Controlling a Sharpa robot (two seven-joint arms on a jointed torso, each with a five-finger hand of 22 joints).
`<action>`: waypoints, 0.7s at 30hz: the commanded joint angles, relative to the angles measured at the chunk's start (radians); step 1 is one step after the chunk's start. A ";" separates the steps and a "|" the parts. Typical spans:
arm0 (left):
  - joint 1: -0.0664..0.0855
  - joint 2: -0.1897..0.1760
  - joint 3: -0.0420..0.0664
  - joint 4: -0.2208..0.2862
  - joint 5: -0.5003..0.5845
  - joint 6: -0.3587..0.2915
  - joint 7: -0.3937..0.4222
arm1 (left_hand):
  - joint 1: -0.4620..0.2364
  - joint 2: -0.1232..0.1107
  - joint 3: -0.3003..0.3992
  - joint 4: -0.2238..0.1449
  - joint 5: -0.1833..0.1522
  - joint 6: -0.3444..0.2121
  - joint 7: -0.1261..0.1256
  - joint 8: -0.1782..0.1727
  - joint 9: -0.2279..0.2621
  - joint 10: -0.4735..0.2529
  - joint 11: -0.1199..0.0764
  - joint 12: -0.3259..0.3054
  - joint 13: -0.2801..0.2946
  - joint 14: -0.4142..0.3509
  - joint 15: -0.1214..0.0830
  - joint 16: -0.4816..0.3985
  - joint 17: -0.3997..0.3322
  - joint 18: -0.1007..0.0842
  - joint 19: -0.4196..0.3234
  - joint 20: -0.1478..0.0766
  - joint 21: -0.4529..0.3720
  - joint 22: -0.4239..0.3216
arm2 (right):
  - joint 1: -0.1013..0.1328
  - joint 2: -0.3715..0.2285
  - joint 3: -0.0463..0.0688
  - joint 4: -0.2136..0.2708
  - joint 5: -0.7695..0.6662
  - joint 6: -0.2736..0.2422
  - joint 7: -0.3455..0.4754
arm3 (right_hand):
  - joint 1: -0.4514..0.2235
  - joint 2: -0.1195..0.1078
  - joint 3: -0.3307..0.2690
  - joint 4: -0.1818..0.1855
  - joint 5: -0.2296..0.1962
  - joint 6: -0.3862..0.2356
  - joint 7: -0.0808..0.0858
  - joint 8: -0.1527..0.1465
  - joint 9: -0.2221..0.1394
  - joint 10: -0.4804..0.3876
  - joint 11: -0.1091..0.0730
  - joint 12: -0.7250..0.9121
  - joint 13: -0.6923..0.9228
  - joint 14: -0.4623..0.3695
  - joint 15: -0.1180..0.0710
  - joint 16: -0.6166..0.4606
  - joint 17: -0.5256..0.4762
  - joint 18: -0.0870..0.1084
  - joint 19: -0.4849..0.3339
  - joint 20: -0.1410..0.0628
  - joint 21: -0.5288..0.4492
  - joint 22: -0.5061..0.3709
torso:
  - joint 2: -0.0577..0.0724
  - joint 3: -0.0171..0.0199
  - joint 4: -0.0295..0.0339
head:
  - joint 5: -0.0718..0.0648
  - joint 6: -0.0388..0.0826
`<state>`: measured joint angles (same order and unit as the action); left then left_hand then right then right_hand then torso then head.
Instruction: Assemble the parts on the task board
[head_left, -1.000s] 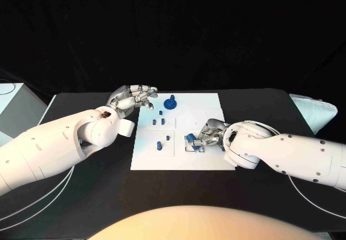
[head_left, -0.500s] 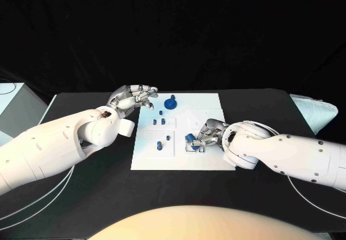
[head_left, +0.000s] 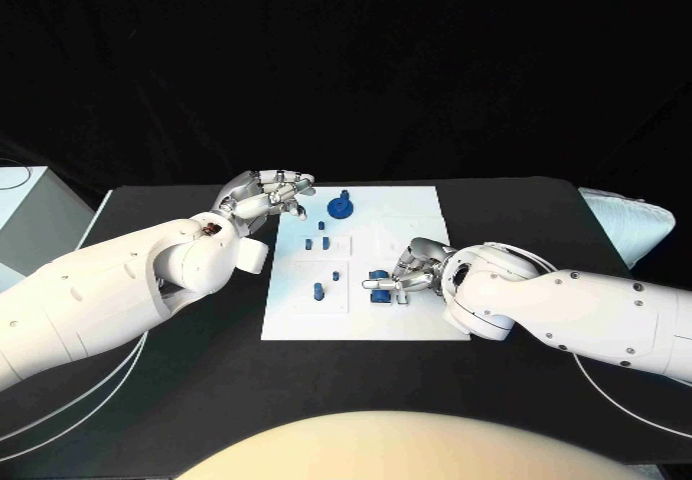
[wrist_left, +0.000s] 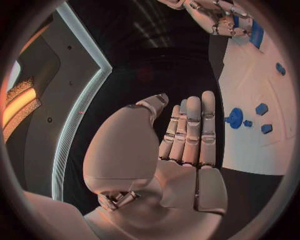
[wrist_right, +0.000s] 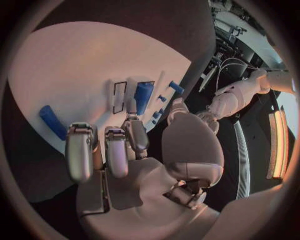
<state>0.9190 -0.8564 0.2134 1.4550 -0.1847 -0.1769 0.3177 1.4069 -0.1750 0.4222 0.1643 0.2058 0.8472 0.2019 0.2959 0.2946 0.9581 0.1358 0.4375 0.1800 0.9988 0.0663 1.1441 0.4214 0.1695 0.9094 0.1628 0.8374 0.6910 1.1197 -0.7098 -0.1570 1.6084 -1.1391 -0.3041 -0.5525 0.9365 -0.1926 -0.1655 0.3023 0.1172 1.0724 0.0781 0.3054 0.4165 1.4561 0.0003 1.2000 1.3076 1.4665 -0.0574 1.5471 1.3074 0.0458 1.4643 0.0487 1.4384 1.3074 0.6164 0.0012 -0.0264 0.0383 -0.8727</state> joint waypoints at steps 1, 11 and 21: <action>0.000 0.001 0.001 0.003 0.004 0.014 0.007 | 0.006 0.000 0.001 0.006 0.000 -0.002 0.001 0.005 -0.001 -0.009 -0.001 0.005 -0.002 -0.005 -0.001 -0.006 -0.001 0.014 0.001 -0.001 -0.005 -0.001 | -0.003 -0.006 0.000 0.011 -0.030 -0.009 0.012 | -0.014 -0.002 -0.007 -0.001 -0.007 -0.007 -0.002 0.004 0.002 0.003 0.000 -0.004 0.061 0.092 -0.006 0.003 0.209 -0.009 0.033 -0.003 0.001 0.135 | 0.000 0.0005 -0.0003 | 0.001 0.000; 0.000 -0.001 0.001 0.003 0.004 0.013 0.007 | 0.006 0.000 0.001 0.006 0.000 -0.002 0.001 0.005 -0.001 -0.009 -0.001 0.005 -0.002 -0.005 -0.001 -0.006 -0.001 0.014 0.001 -0.001 -0.005 -0.001 | -0.005 -0.057 0.000 0.055 -0.058 -0.043 0.061 | 0.151 0.082 0.067 -0.009 0.067 -0.005 -0.006 0.015 0.009 0.011 -0.003 0.009 0.072 0.095 -0.008 0.008 0.223 -0.012 0.039 -0.004 0.010 0.147 | 0.000 0.0004 -0.0005 | 0.004 0.000; 0.000 0.001 0.001 0.000 0.004 0.014 0.008 | 0.006 0.000 0.001 0.006 0.000 -0.002 0.001 0.005 -0.001 -0.009 -0.001 0.005 -0.002 -0.005 -0.001 -0.006 -0.001 0.014 0.001 -0.001 -0.005 -0.001 | -0.005 -0.135 0.003 0.097 0.007 -0.157 0.208 | 0.352 0.086 0.137 -0.017 0.075 -0.016 -0.006 0.020 0.012 0.031 -0.005 0.070 0.108 0.097 -0.010 0.011 0.232 -0.013 0.042 -0.006 0.013 0.155 | -0.002 0.0006 -0.0017 | 0.000 0.000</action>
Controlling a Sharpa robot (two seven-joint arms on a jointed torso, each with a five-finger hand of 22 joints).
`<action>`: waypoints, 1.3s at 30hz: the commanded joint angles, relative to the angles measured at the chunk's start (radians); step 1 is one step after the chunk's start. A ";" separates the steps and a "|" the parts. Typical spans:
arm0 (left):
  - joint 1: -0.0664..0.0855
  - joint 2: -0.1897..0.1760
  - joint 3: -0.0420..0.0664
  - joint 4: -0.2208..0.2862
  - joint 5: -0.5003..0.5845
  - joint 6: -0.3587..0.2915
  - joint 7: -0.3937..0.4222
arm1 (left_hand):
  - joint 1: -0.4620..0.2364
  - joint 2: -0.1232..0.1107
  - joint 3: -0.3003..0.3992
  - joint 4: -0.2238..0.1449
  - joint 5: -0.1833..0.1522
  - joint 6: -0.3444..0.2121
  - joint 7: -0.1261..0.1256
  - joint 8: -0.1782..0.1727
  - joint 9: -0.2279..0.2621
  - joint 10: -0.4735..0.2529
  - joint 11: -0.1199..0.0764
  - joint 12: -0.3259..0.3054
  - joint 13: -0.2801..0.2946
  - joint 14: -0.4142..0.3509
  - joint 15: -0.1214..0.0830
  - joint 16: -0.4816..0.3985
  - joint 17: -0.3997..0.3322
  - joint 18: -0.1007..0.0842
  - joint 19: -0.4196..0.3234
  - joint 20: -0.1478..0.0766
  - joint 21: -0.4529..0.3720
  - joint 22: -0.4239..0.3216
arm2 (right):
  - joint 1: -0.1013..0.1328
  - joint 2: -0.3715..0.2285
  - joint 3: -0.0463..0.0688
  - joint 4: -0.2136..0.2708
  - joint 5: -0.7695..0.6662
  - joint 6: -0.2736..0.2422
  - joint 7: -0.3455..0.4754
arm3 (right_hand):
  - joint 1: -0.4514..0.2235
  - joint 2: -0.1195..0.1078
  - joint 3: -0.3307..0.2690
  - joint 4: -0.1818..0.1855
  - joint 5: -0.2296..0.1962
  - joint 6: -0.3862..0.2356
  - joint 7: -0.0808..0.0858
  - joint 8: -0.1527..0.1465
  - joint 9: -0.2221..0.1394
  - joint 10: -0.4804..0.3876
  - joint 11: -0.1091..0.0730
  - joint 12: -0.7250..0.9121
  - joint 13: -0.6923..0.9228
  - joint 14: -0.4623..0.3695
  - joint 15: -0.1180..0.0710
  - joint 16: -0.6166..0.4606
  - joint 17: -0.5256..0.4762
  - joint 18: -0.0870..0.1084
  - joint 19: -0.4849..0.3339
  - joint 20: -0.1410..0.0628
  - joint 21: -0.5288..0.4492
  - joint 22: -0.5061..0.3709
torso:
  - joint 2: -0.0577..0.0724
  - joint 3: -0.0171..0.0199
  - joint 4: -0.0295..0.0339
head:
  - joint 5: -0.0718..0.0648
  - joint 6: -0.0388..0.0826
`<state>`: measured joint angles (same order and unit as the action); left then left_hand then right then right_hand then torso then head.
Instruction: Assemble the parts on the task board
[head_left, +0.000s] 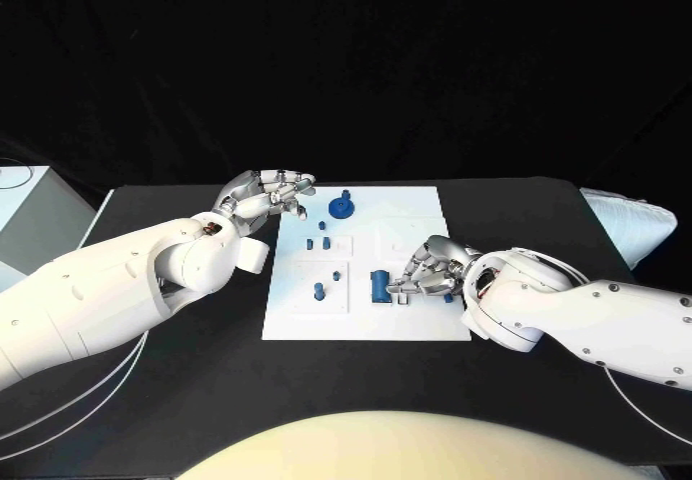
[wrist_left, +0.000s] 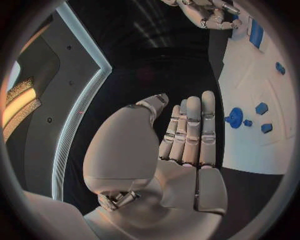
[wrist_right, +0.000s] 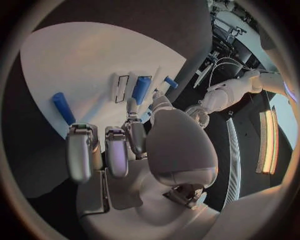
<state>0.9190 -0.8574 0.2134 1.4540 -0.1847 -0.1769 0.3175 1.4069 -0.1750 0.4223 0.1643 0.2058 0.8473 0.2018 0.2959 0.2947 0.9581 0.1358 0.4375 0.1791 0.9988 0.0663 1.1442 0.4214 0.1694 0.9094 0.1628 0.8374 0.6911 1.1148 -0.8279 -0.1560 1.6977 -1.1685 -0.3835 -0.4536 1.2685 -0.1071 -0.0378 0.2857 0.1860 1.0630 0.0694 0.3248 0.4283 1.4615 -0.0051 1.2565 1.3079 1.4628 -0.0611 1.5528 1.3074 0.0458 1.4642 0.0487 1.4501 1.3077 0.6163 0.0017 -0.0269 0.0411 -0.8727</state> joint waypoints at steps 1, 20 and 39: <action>0.000 0.003 0.001 0.001 0.004 0.014 0.008 | 0.006 0.000 0.001 0.007 0.000 -0.002 0.001 0.005 -0.001 -0.009 -0.001 0.005 -0.001 -0.005 -0.001 -0.006 -0.002 0.014 0.001 -0.001 -0.005 -0.001 | 0.000 -0.027 0.002 0.011 0.049 -0.084 0.122 | 0.031 0.000 0.014 -0.001 0.007 -0.007 0.003 0.000 -0.001 0.028 0.001 0.023 0.114 0.101 -0.006 0.006 0.233 -0.013 0.042 -0.006 0.002 0.156 | -0.002 -0.0002 -0.0012 | -0.003 0.000; -0.001 0.004 0.001 0.000 0.004 0.015 0.010 | 0.007 0.002 0.000 0.011 0.000 -0.003 0.000 0.007 -0.002 -0.010 -0.002 0.007 -0.001 -0.004 -0.001 -0.007 -0.002 0.014 0.002 -0.001 -0.008 -0.002 | -0.003 -0.187 0.007 -0.018 -0.035 -0.017 0.098 | 0.084 -0.034 0.057 0.006 0.005 -0.010 0.011 -0.019 -0.014 0.040 0.007 0.072 0.143 0.103 -0.001 0.010 0.242 -0.017 0.050 -0.003 0.015 0.171 | 0.000 0.0011 -0.0029 | -0.029 0.002; -0.003 0.004 0.001 0.000 0.001 0.018 0.012 | 0.007 0.002 0.000 0.011 0.000 -0.003 0.000 0.008 -0.002 -0.010 -0.002 0.007 -0.001 -0.004 -0.001 -0.007 -0.002 0.014 0.002 -0.001 -0.008 -0.003 | -0.042 -0.135 0.004 -0.056 -0.129 0.011 -0.040 | -0.001 -0.055 0.058 0.009 0.024 0.007 0.008 -0.025 -0.021 0.038 0.006 0.069 0.143 0.102 -0.001 0.008 0.239 -0.016 0.048 -0.002 0.011 0.170 | 0.002 0.0003 0.0018 | -0.033 0.000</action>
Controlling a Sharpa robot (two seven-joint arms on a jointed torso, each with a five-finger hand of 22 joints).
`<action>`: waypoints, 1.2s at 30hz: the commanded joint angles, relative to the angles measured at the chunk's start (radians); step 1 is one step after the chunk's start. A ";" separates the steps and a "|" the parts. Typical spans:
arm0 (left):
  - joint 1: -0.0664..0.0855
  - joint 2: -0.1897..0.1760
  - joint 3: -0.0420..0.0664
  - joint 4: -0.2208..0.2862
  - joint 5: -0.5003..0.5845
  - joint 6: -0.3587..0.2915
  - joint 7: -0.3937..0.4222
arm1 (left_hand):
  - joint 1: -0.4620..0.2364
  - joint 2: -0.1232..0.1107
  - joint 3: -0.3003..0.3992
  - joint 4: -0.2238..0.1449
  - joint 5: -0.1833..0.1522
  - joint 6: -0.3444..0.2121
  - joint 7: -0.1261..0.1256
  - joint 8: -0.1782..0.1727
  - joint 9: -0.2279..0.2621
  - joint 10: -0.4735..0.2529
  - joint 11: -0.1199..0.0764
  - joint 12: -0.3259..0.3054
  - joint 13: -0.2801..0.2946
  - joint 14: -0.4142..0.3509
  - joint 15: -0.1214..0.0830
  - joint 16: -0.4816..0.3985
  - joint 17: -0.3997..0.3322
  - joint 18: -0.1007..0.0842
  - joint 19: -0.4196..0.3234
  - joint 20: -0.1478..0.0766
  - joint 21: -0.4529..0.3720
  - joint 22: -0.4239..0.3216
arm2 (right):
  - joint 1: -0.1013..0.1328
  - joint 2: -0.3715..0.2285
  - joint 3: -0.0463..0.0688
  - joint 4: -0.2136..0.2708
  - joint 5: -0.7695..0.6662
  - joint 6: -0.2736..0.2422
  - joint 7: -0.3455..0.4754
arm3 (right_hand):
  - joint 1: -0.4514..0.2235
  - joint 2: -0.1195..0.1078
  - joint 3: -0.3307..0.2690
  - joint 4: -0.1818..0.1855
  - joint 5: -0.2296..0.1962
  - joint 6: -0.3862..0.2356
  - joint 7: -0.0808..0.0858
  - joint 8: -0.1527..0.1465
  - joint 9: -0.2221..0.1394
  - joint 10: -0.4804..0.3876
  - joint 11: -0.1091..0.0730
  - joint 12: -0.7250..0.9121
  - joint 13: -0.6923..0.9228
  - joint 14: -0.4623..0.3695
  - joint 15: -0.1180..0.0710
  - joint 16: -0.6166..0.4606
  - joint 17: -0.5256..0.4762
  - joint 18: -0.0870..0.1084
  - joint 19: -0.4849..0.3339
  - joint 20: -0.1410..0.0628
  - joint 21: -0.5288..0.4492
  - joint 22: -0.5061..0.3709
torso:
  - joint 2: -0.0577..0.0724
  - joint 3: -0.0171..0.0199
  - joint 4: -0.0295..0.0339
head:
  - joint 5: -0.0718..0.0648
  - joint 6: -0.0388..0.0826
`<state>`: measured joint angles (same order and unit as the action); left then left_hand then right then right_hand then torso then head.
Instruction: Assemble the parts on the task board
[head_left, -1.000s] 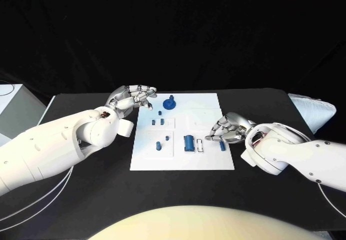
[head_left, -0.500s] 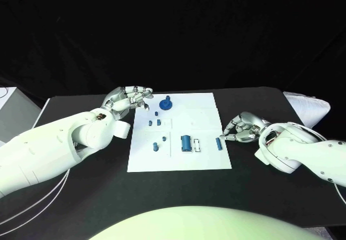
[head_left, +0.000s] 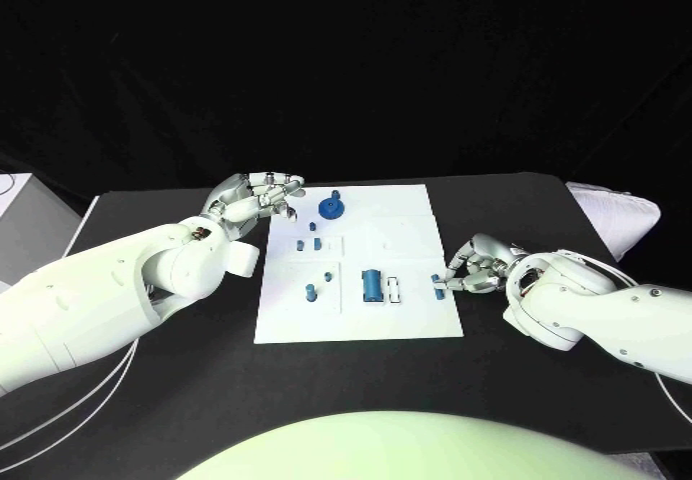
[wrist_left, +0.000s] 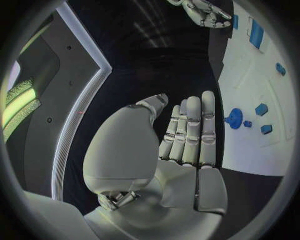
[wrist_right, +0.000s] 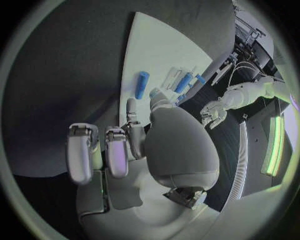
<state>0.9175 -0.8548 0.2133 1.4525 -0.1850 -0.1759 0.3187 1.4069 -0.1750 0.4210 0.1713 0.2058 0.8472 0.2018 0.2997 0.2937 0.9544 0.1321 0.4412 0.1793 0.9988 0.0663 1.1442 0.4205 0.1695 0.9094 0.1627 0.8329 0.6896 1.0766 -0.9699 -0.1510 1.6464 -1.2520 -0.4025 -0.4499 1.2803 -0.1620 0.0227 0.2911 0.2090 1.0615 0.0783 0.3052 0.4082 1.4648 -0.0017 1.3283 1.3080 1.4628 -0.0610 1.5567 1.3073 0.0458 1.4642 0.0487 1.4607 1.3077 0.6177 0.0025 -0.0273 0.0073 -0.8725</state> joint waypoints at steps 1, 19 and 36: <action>-0.001 0.001 0.001 0.002 0.001 0.017 0.011 | 0.007 0.002 0.001 0.004 0.000 -0.003 0.000 0.004 -0.001 -0.006 0.002 0.004 -0.001 -0.004 -0.001 -0.007 -0.001 0.014 0.002 -0.001 -0.004 -0.001 | -0.006 0.011 -0.001 -0.008 -0.049 0.033 -0.047 | -0.013 0.000 -0.002 0.003 0.001 0.008 -0.001 -0.005 -0.001 0.035 0.002 -0.002 0.143 0.102 -0.001 0.004 0.239 -0.016 0.048 -0.002 0.001 0.170 | 0.000 -0.0011 0.0017 | 0.001 0.000; -0.002 -0.006 0.001 0.007 0.001 0.016 0.009 | 0.007 0.002 0.001 0.006 0.000 -0.003 0.000 0.005 -0.001 -0.006 0.002 0.004 -0.001 -0.004 -0.002 -0.007 -0.001 0.014 0.002 -0.001 -0.004 -0.002 | -0.025 0.042 -0.002 -0.023 -0.090 0.094 -0.080 | -0.013 -0.003 0.001 0.000 -0.006 0.017 -0.005 -0.001 0.000 0.034 0.000 -0.007 0.142 0.102 -0.003 0.004 0.240 -0.016 0.048 -0.002 -0.001 0.170 | 0.000 -0.0028 0.0020 | 0.005 0.000; -0.002 -0.012 0.001 0.011 0.001 0.015 0.009 | 0.007 0.002 0.001 0.006 0.000 -0.003 0.000 0.005 -0.001 -0.006 0.002 0.004 -0.001 -0.004 -0.002 -0.007 -0.001 0.014 0.002 -0.001 -0.004 -0.002 | -0.034 0.068 -0.005 -0.027 -0.127 0.137 -0.090 | 0.083 -0.020 0.078 -0.003 0.127 0.022 -0.009 -0.008 -0.008 0.031 -0.006 -0.011 0.142 0.103 -0.008 0.005 0.241 -0.016 0.048 -0.008 -0.002 0.173 | -0.001 -0.0017 -0.0011 | 0.004 0.000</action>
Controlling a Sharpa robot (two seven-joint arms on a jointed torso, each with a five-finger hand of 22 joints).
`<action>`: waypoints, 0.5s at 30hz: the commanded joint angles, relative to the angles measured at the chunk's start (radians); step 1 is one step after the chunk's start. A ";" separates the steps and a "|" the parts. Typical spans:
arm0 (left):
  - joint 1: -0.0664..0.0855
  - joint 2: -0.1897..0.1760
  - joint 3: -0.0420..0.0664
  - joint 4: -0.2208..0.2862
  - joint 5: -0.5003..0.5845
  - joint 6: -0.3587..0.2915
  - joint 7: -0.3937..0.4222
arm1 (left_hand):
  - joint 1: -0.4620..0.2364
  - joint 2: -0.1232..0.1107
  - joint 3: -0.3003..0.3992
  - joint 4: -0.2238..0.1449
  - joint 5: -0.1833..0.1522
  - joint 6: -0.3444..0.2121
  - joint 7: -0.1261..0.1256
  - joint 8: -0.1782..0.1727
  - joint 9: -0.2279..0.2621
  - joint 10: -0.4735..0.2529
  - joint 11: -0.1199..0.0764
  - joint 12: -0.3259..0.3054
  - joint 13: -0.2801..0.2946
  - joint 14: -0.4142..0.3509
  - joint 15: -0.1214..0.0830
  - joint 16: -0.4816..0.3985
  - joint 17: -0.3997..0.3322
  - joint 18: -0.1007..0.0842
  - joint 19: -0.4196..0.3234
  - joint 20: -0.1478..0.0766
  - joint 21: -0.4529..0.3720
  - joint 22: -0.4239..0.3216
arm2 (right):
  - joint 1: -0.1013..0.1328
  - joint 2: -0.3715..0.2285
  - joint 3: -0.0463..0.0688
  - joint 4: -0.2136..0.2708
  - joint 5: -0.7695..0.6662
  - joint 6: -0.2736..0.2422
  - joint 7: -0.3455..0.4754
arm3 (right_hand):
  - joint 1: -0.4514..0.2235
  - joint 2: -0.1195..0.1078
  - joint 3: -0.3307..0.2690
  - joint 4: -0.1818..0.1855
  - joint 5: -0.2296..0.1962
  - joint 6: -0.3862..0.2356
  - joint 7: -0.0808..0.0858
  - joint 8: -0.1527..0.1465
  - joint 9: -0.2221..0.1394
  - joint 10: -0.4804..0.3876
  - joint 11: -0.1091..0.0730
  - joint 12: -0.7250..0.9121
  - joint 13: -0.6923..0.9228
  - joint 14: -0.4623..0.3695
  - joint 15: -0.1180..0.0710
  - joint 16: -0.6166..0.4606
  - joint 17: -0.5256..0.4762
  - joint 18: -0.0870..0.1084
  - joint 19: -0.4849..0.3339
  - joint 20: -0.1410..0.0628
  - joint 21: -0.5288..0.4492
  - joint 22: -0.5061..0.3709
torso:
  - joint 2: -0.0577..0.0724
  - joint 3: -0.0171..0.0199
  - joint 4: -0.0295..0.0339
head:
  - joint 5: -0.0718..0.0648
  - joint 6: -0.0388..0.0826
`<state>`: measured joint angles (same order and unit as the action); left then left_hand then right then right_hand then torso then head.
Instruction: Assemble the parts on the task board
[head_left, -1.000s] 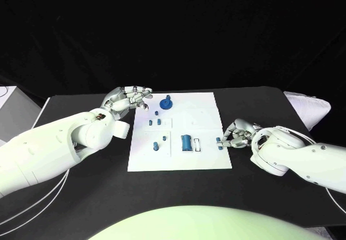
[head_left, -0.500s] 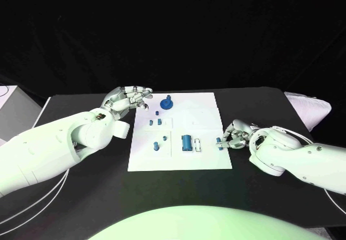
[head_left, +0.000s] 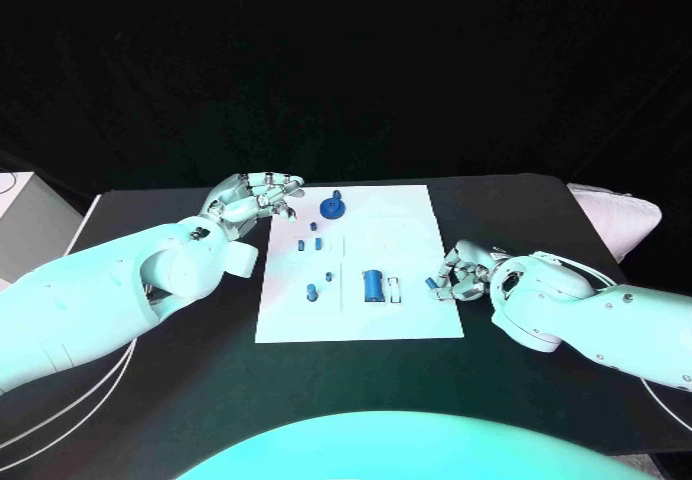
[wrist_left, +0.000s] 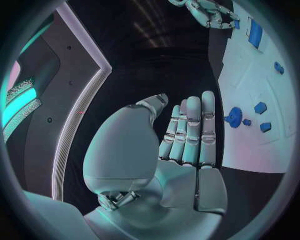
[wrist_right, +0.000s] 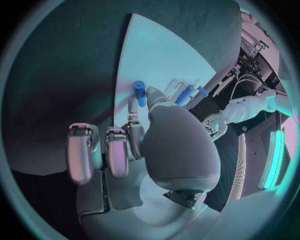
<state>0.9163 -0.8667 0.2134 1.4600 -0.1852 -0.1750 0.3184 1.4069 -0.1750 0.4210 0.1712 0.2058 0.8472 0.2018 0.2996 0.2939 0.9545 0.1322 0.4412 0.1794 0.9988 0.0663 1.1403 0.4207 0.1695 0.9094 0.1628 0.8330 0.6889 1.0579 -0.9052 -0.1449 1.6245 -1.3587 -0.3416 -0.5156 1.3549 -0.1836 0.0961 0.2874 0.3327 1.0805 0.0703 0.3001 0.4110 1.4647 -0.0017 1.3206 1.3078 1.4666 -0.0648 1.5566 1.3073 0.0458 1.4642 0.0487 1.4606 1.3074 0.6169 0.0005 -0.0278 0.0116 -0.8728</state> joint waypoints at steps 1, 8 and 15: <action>-0.001 0.000 0.001 0.004 0.001 0.014 0.009 | 0.007 0.002 0.001 0.006 0.000 -0.003 0.000 0.005 -0.001 -0.006 0.002 0.004 -0.002 -0.004 -0.002 -0.003 -0.001 0.014 0.002 -0.001 -0.005 -0.001 | -0.015 0.004 -0.011 -0.006 -0.024 0.077 -0.025 | 0.014 0.000 0.013 0.000 0.012 0.004 -0.001 -0.004 -0.012 0.031 -0.006 -0.003 0.142 0.099 -0.005 0.005 0.241 -0.016 0.049 -0.009 -0.002 0.174 | 0.000 0.0003 -0.0004 | 0.000 0.000; -0.001 -0.001 0.001 0.005 0.001 0.013 0.009 | 0.007 0.002 0.001 0.006 0.000 -0.003 0.000 0.005 -0.001 -0.006 0.002 0.004 -0.002 -0.004 -0.002 -0.003 -0.001 0.014 0.002 -0.001 -0.005 -0.001 | -0.016 0.008 -0.011 -0.007 -0.048 0.073 -0.029 | 0.065 -0.031 0.157 -0.004 0.071 0.013 -0.002 -0.010 -0.020 0.029 -0.009 -0.008 0.141 0.099 -0.008 0.004 0.241 -0.016 0.049 -0.012 -0.004 0.175 | 0.000 0.0012 0.0002 | 0.000 0.000; 0.000 -0.002 0.001 0.005 0.001 0.012 0.009 | 0.005 0.004 -0.001 0.011 0.001 -0.003 0.000 0.007 -0.002 -0.006 0.002 0.006 -0.002 -0.004 -0.001 -0.003 -0.001 0.014 0.003 -0.001 -0.006 -0.002 | -0.016 0.009 -0.011 0.008 -0.032 0.035 -0.029 | 0.037 -0.059 0.264 -0.009 0.125 0.018 -0.004 -0.004 -0.014 0.033 -0.011 -0.004 0.144 0.100 -0.009 0.007 0.246 -0.018 0.053 -0.013 0.002 0.182 | 0.000 0.0013 0.0009 | 0.003 0.000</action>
<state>0.9163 -0.8689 0.2134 1.4615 -0.1852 -0.1751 0.3184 1.4069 -0.1750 0.4202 0.1760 0.2058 0.8472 0.2018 0.3025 0.2929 0.9545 0.1322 0.4412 0.1786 0.9988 0.0663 1.1403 0.4207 0.1694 0.9094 0.1627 0.8330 0.6880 1.0562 -0.8986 -0.1452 1.6317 -1.3996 -0.3418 -0.5188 1.3977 -0.2432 0.3552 0.2783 0.4549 1.0937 0.0676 0.2928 0.4084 1.4685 -0.0052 1.3163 1.3078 1.4665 -0.0646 1.5566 1.3081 0.0459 1.4643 0.0412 1.4606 1.3073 0.6171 0.0017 -0.0272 0.0138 -0.8728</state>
